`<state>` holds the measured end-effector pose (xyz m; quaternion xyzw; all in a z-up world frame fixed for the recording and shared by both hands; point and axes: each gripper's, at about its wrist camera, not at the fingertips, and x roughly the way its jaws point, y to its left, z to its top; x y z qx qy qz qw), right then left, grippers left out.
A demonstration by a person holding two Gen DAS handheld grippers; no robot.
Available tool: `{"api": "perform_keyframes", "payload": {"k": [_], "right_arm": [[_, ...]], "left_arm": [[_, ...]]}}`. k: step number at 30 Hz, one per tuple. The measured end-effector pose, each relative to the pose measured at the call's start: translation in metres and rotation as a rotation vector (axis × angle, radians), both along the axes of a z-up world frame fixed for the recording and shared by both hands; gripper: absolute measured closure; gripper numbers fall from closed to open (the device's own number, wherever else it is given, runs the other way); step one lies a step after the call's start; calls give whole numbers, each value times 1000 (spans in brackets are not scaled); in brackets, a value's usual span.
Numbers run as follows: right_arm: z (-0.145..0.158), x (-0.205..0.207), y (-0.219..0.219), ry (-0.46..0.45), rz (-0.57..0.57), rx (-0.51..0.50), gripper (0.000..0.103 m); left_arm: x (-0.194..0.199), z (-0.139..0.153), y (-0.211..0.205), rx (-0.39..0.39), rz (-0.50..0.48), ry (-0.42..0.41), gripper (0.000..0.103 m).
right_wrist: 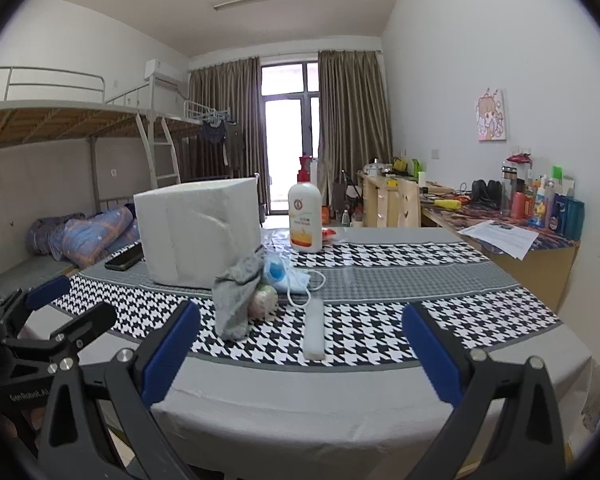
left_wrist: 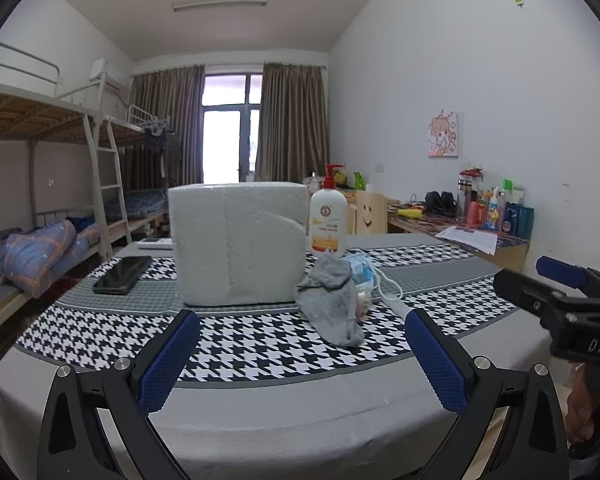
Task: Organize soft objects
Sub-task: 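Grasp the grey cloth with the left tool while the right tool grasps the white foam bar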
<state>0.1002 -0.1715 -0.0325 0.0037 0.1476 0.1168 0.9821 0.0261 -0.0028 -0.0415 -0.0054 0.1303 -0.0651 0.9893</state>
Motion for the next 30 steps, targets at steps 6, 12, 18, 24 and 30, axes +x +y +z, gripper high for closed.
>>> {"api": "perform_keyframes", "payload": {"k": [6, 12, 18, 24, 30], "right_arm": [[-7, 14, -1, 29, 4, -5, 1], [-13, 36, -3, 69, 0, -13, 1], [-19, 57, -6, 114, 2, -16, 1], [-30, 79, -10, 174, -9, -11, 1], [-34, 92, -16, 206, -25, 4, 1]], "left_arm": [[21, -2, -4, -6, -26, 34, 1], [47, -4, -8, -19, -47, 72, 1], [74, -7, -18, -15, -75, 105, 1], [102, -14, -25, -27, -76, 171, 1], [125, -21, -34, -17, -78, 243, 1]]}}
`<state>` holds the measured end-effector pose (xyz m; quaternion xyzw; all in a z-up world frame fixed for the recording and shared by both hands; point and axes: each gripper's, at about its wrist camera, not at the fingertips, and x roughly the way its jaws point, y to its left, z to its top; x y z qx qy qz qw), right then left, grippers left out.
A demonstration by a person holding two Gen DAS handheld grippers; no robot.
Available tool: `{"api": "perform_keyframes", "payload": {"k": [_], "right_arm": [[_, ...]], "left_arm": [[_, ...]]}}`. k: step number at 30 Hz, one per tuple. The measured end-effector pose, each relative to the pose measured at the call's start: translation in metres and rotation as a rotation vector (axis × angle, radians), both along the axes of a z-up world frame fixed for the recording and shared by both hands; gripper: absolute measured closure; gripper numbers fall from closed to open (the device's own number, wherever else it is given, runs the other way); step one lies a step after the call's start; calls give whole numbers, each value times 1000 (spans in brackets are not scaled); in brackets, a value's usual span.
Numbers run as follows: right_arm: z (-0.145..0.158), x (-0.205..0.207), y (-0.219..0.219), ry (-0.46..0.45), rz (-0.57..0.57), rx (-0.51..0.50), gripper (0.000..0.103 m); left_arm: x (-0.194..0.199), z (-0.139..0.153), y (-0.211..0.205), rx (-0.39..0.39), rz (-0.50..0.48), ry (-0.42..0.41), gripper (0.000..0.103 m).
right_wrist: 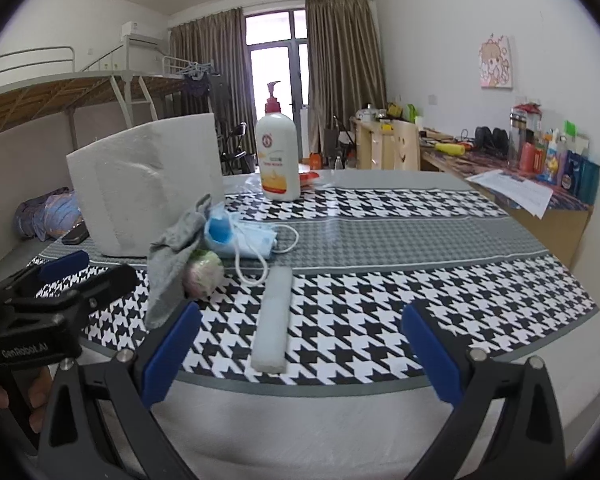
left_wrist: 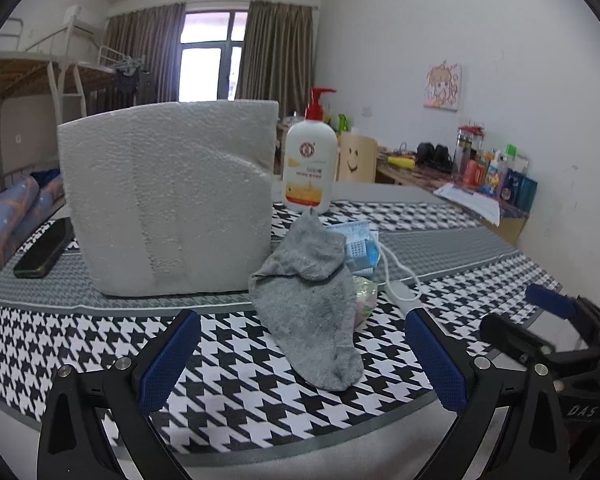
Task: Organize soft objects
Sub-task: 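Grasp the grey cloth with the left tool while the right tool grasps the white foam bar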
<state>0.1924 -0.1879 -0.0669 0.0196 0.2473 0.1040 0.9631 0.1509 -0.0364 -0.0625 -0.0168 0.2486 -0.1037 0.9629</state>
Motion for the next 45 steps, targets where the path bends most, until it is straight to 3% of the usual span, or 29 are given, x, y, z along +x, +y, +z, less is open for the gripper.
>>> {"api": "perform_keyframes", "payload": {"k": [4, 14, 19, 28, 30, 33, 42, 45], "right_arm": [[0, 6, -1, 11, -6, 4, 1], [0, 15, -3, 38, -9, 12, 1], [0, 16, -4, 40, -3, 12, 1], [-5, 20, -4, 56, 6, 22, 1], [-5, 22, -2, 58, 12, 21, 1], [-6, 24, 2, 65, 23, 7, 1], [-12, 29, 20, 105, 63, -38, 2], [-13, 29, 27, 113, 73, -80, 10]], "left_arm": [[15, -1, -7, 16, -12, 42, 6], [39, -14, -17, 37, -49, 192, 31], [45, -20, -24, 81, -54, 239, 36], [53, -27, -25, 90, -62, 292, 69], [53, -27, -25, 91, -75, 288, 83], [52, -27, -24, 89, -70, 282, 88], [45, -25, -15, 54, -74, 254, 89], [43, -25, -13, 50, -72, 252, 89]]}}
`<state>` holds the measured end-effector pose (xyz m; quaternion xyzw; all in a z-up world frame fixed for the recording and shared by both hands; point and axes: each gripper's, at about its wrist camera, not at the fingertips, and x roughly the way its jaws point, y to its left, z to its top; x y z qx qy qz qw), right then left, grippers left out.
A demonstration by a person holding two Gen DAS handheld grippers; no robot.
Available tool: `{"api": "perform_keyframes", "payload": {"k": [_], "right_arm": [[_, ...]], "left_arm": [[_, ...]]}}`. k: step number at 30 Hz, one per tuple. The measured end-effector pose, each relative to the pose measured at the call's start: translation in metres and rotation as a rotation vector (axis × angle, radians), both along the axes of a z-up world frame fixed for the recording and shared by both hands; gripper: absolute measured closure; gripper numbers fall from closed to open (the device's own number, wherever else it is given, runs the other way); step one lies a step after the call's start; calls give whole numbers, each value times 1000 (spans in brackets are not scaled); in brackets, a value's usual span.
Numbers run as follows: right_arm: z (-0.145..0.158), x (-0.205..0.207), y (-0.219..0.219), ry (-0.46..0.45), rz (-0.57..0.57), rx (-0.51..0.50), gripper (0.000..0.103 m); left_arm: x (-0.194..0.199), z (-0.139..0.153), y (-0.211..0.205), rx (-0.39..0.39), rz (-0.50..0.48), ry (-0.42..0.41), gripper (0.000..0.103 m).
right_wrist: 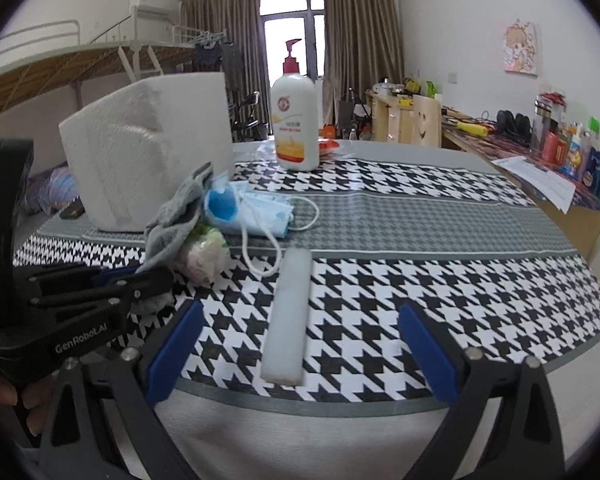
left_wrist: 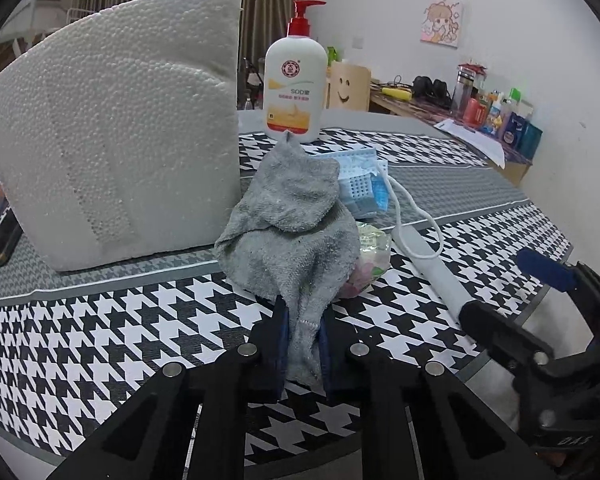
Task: Organize soft objects
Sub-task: 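Grasp the grey cloth with the left tool while the right tool grasps the white foam bar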
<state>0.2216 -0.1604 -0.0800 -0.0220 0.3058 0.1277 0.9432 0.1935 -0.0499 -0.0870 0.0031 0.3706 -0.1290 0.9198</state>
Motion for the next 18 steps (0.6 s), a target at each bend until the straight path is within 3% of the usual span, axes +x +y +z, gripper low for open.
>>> {"api": "perform_keyframes", "payload": {"k": [7, 14, 18], "right_arm": [[-7, 4, 8, 59, 4, -52, 46], [-14, 4, 12, 93, -1, -77, 66], [-16, 1, 14, 99, 7, -84, 70]], "left_arm": [[-1, 1, -1, -2, -1, -6, 89], [-2, 1, 0, -9, -5, -9, 89], [-3, 1, -1, -9, -7, -14, 89]]}}
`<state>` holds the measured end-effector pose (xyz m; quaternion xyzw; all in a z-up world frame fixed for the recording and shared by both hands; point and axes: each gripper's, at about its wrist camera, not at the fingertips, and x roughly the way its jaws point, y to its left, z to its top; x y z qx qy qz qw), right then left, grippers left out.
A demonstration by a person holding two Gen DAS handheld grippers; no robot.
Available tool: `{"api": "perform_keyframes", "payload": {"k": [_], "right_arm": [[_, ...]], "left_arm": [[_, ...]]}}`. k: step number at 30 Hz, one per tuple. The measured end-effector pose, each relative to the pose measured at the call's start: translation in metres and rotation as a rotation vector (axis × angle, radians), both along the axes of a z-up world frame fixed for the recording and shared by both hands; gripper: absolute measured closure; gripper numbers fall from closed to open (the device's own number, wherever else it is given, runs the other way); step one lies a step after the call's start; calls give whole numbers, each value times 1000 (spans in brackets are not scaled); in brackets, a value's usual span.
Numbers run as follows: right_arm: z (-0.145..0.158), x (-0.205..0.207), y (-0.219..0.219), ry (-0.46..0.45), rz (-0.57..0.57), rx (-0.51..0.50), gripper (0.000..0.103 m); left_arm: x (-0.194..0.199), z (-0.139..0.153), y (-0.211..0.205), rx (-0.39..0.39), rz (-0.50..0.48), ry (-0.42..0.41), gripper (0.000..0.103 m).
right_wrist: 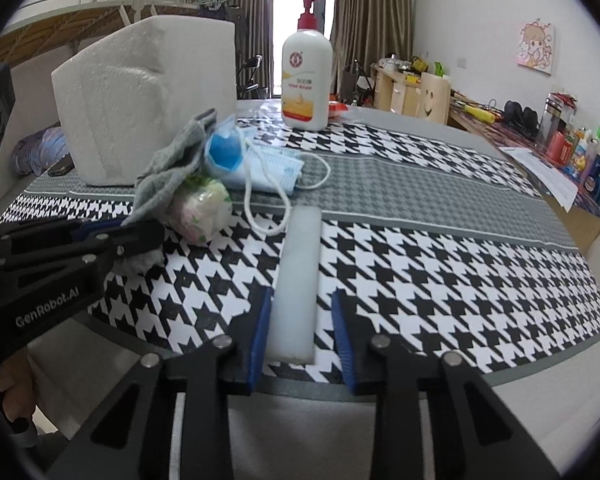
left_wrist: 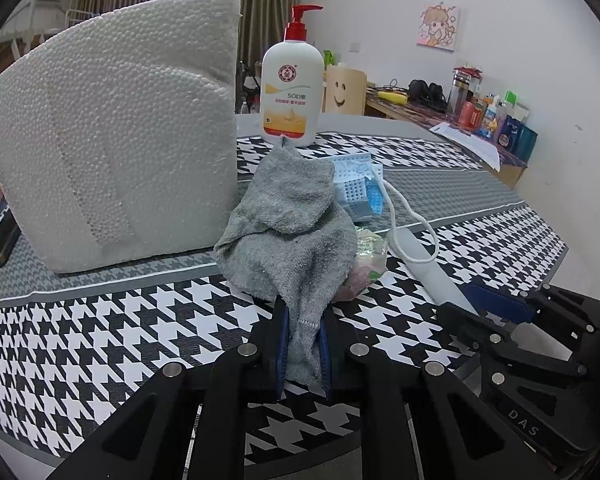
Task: Organize soft objects
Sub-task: 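Grasp the grey cloth with the left tool while the right tool grasps the white foam bar, then lift the grey cloth and white foam bar and carry both over the foam box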
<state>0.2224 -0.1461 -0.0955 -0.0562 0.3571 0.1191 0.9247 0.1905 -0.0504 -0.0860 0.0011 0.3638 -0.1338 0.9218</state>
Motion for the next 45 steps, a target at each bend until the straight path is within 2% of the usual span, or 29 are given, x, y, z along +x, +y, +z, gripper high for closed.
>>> {"api": "perform_keyframes", "payload": {"k": [2, 8, 15, 21, 26, 45], "right_arm": [[0, -2, 3, 1, 8, -2, 78], [3, -6, 3, -8, 0, 10, 83], [18, -11, -5, -39, -23, 35, 83], [25, -14, -17, -59, -53, 56, 83], [32, -21, -23, -86, -63, 64, 83], [57, -57, -32, -197, -77, 89, 83]], "left_arm": [[0, 0, 0, -1, -1, -2, 89], [-1, 2, 0, -10, -2, -12, 89], [-11, 7, 1, -23, -13, -67, 89], [-19, 10, 4, -49, -19, -73, 89], [-32, 22, 5, -36, -8, -128, 89], [-80, 50, 11, -19, -7, -236, 89]]}}
